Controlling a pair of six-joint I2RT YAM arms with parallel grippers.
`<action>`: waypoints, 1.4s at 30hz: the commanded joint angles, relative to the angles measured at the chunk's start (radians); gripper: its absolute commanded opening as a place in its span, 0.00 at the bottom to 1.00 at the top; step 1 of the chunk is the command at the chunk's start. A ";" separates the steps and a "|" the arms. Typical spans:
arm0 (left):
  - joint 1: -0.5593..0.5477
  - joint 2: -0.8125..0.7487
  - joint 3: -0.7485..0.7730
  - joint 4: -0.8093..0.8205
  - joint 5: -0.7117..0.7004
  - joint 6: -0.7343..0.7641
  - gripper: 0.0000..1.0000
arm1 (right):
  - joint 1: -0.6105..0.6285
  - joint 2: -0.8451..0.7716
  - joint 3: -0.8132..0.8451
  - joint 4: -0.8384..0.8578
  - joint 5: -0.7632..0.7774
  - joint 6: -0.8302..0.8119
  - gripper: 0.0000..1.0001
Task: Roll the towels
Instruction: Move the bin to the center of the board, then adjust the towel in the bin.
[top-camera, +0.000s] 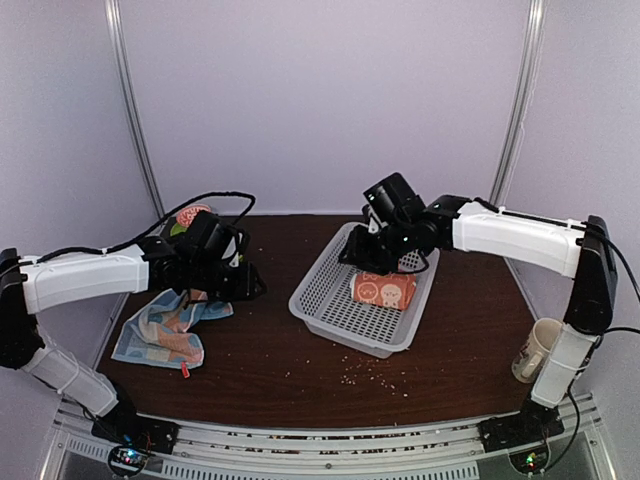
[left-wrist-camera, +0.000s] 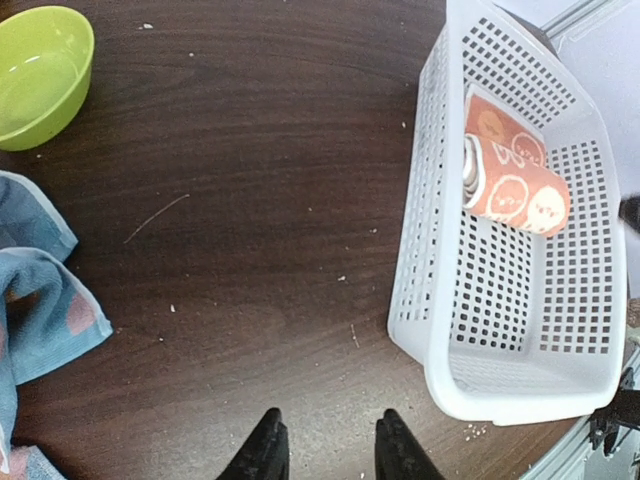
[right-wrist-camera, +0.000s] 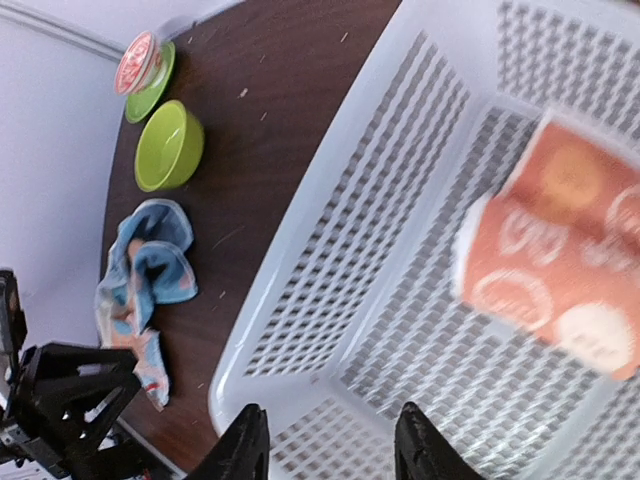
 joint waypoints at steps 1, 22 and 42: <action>0.007 0.046 0.059 0.040 0.117 0.019 0.32 | -0.136 -0.017 0.080 -0.160 0.087 -0.483 0.44; 0.006 0.183 0.163 0.003 0.129 0.008 0.32 | -0.062 0.270 0.212 -0.334 0.287 -0.899 0.77; 0.017 0.191 0.109 0.037 0.132 0.045 0.31 | -0.083 0.404 0.215 -0.357 0.303 -0.927 0.72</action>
